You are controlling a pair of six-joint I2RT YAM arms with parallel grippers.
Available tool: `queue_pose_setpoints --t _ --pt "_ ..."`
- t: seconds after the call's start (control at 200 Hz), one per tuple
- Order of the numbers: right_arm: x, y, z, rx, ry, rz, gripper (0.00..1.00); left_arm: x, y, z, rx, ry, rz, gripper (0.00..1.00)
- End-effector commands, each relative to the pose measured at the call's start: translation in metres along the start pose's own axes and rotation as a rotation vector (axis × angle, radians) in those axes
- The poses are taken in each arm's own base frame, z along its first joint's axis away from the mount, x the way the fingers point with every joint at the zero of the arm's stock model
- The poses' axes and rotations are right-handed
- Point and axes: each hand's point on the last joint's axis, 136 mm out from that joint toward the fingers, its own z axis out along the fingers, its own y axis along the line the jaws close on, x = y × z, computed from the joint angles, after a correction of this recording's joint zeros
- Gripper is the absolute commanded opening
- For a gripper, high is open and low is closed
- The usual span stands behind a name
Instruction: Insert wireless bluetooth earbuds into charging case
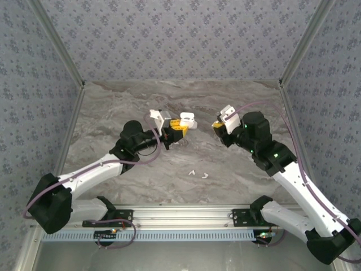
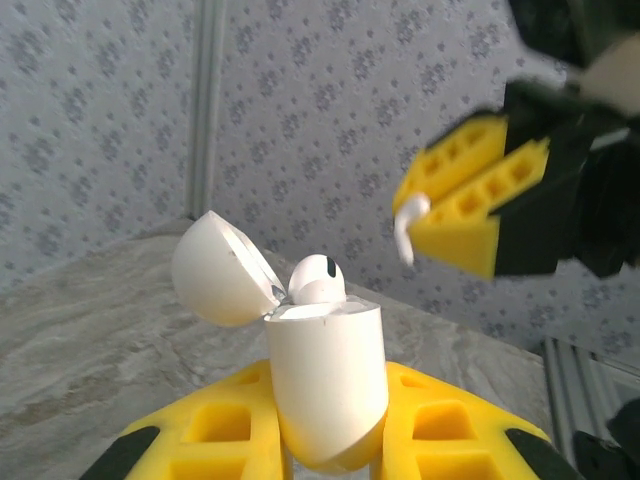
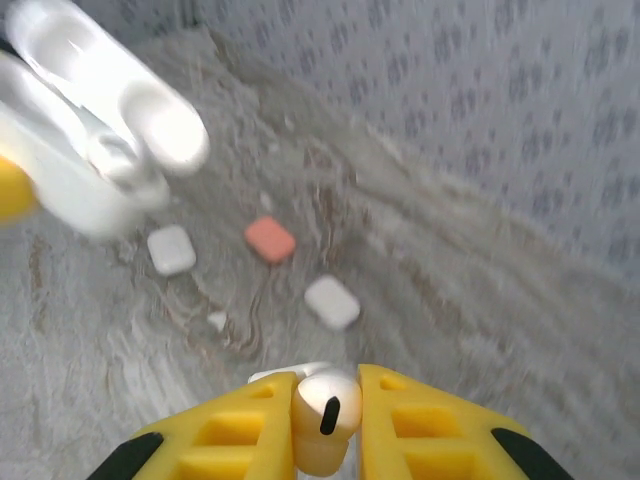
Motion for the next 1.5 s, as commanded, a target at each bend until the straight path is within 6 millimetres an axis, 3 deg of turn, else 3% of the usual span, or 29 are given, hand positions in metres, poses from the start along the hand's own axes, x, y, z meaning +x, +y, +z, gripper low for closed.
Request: queue_pose_setpoints --t 0.0,0.175,0.505,0.65,0.68,1.494 --pt "-0.052 0.007 -0.017 -0.039 -0.174 -0.183 0.2 -0.025 -0.022 0.006 0.129 -0.052 0.017 0.0" --pt "-0.073 0.021 -0.025 -0.081 -0.24 -0.34 0.21 -0.024 -0.031 0.011 0.2 -0.042 0.002 0.0" --pt "-0.076 0.041 -0.016 -0.171 -0.235 -0.439 0.22 -0.02 -0.041 0.019 0.3 -0.015 -0.013 0.0" --pt "-0.067 0.048 -0.005 -0.208 -0.197 -0.45 0.22 -0.018 -0.042 0.019 0.308 -0.005 -0.012 0.0" --pt "-0.079 0.046 -0.011 -0.199 -0.222 -0.454 0.22 -0.018 -0.042 0.019 0.307 -0.002 -0.012 0.0" --pt "-0.058 0.054 0.016 -0.229 -0.082 -0.488 0.22 -0.013 -0.04 0.019 0.294 0.016 0.001 0.0"
